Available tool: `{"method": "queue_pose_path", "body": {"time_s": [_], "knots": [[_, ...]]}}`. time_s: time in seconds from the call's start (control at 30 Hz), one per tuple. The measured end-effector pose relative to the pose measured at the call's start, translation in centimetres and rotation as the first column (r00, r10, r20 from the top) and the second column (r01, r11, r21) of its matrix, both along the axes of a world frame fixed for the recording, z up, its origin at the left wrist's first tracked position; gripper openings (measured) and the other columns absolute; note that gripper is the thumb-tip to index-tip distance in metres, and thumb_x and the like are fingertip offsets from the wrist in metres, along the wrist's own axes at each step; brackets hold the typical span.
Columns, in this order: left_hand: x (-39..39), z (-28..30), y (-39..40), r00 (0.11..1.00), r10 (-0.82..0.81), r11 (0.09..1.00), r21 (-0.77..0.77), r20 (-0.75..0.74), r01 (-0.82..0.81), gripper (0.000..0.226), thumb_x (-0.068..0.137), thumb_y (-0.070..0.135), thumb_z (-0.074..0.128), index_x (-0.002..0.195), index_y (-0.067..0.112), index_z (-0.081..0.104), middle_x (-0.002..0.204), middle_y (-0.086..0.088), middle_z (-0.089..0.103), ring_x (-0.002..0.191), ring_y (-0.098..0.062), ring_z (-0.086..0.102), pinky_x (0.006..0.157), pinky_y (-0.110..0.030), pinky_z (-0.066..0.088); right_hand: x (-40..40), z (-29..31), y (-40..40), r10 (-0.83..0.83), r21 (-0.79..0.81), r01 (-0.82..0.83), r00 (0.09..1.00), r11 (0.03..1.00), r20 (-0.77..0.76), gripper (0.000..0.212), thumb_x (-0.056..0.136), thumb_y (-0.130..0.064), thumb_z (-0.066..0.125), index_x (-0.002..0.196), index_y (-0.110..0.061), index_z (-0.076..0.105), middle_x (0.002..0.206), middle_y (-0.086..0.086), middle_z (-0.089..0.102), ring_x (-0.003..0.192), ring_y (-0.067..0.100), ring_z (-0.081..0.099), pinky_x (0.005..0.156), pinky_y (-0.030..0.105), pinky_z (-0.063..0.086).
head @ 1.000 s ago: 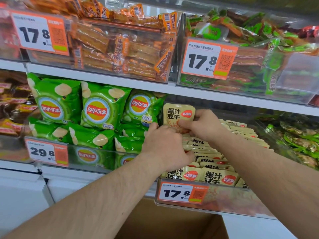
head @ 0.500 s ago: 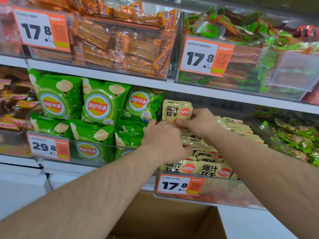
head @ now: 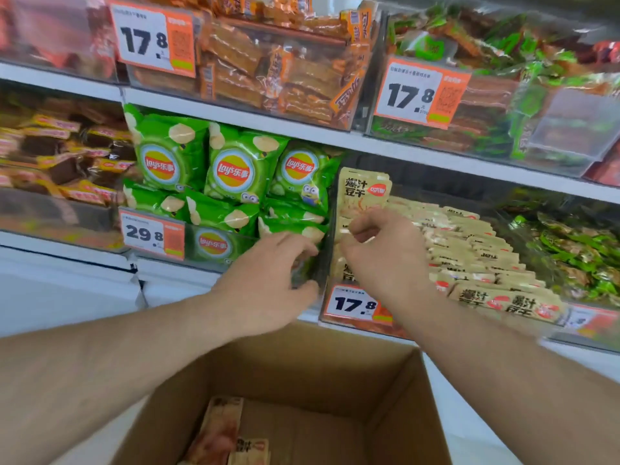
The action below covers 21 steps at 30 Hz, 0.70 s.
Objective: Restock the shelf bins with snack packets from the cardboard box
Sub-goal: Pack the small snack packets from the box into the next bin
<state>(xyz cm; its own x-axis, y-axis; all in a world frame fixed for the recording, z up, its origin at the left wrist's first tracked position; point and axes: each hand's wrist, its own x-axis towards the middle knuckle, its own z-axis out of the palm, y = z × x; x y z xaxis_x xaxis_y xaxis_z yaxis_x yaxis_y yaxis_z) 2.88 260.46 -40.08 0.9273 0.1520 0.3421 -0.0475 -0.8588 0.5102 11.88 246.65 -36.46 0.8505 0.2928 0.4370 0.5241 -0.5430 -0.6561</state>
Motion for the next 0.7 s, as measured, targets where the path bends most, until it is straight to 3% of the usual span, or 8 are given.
{"method": "queue_pose_path", "body": {"time_s": [0.1,0.27,0.37,0.47,0.57,0.6,0.67,0.7], "knots": [[-2.2,-3.6,1.2,0.970,0.003,0.999,-0.035,-0.244,-0.012,0.043,0.085,0.030,0.065,0.126,0.026,0.052,0.110,0.015,0.048,0.102,-0.007,0.049,0.085,-0.024,0.041,-2.5,-4.3,1.8,0.141,-0.010,-0.142,0.988,0.990,-0.060,0.015,0.078,-0.012,0.067,0.070,-0.024,0.062,0.060,-0.012,0.057,0.063,0.012,0.058,0.062,0.023,0.044],[-3.1,-9.1,2.8,0.857,-0.033,0.998,-0.067,-0.514,-0.002,0.022,0.084,0.021,0.064,0.102,0.022,0.052,0.089,0.013,0.054,0.093,-0.012,0.058,0.064,-0.014,0.036,-3.9,-13.3,4.6,0.213,-0.105,-0.239,0.954,0.965,-0.211,0.017,0.080,-0.012,0.067,0.068,-0.024,0.064,0.064,-0.014,0.057,0.071,0.007,0.054,0.064,0.016,0.039],[-3.0,-12.1,3.8,0.772,-0.029,0.990,-0.125,-0.634,-0.066,0.044,0.085,0.027,0.064,0.127,0.019,0.052,0.113,0.004,0.061,0.101,-0.014,0.057,0.079,-0.022,0.042,-3.9,-20.2,5.3,0.122,-0.243,-0.257,0.879,0.935,-0.461,0.010,0.083,-0.018,0.064,0.076,-0.021,0.069,0.084,-0.005,0.067,0.085,0.012,0.059,0.076,0.022,0.043],[-2.9,-14.2,4.4,0.716,-0.039,0.963,-0.218,-0.697,-0.159,0.050,0.090,0.027,0.064,0.136,0.018,0.047,0.119,0.004,0.061,0.105,-0.013,0.057,0.090,-0.027,0.046,-4.1,-27.7,5.1,-0.055,-0.383,-0.369,0.655,0.847,-0.753,0.008,0.086,-0.023,0.061,0.085,-0.017,0.066,0.090,0.003,0.066,0.087,0.022,0.063,0.071,0.029,0.051],[-3.1,-15.7,4.6,0.668,-0.051,0.938,-0.266,-0.742,-0.224,0.049,0.090,0.025,0.063,0.136,0.017,0.047,0.115,0.002,0.063,0.101,-0.013,0.060,0.093,-0.033,0.050,-6.4,-34.7,4.0,-0.206,-0.490,-0.568,0.490,0.661,-0.847,0.035,0.092,-0.030,0.064,0.119,-0.009,0.063,0.119,0.008,0.065,0.107,0.026,0.064,0.085,0.032,0.053],[-3.2,-16.2,4.4,0.654,-0.060,0.933,-0.275,-0.754,-0.232,0.048,0.090,0.024,0.062,0.134,0.017,0.047,0.111,0.002,0.065,0.098,-0.013,0.062,0.092,-0.035,0.052,-7.6,-37.0,3.5,-0.226,-0.426,-0.593,0.382,0.683,-0.896,0.047,0.089,-0.035,0.069,0.127,-0.009,0.059,0.129,0.008,0.062,0.116,0.027,0.061,0.093,0.031,0.051],[-3.6,-17.0,4.0,0.624,-0.083,0.916,-0.306,-0.777,-0.260,0.045,0.089,0.025,0.063,0.132,0.019,0.049,0.107,0.003,0.067,0.094,-0.013,0.064,0.090,-0.037,0.054,-10.0,-40.6,2.7,-0.245,-0.262,-0.450,0.096,0.854,-0.965,0.075,0.066,-0.052,0.083,0.126,-0.013,0.061,0.130,0.009,0.063,0.115,0.025,0.062,0.095,0.031,0.052],[-3.8,-17.4,3.8,0.610,-0.095,0.906,-0.323,-0.786,-0.275,0.045,0.089,0.026,0.064,0.131,0.020,0.049,0.108,0.004,0.066,0.095,-0.013,0.064,0.089,-0.036,0.054,-10.7,-42.4,2.5,-0.257,-0.262,-0.335,0.061,0.905,-0.965,0.087,0.052,-0.061,0.084,0.122,-0.014,0.064,0.127,0.009,0.065,0.111,0.025,0.065,0.094,0.033,0.053]]}}
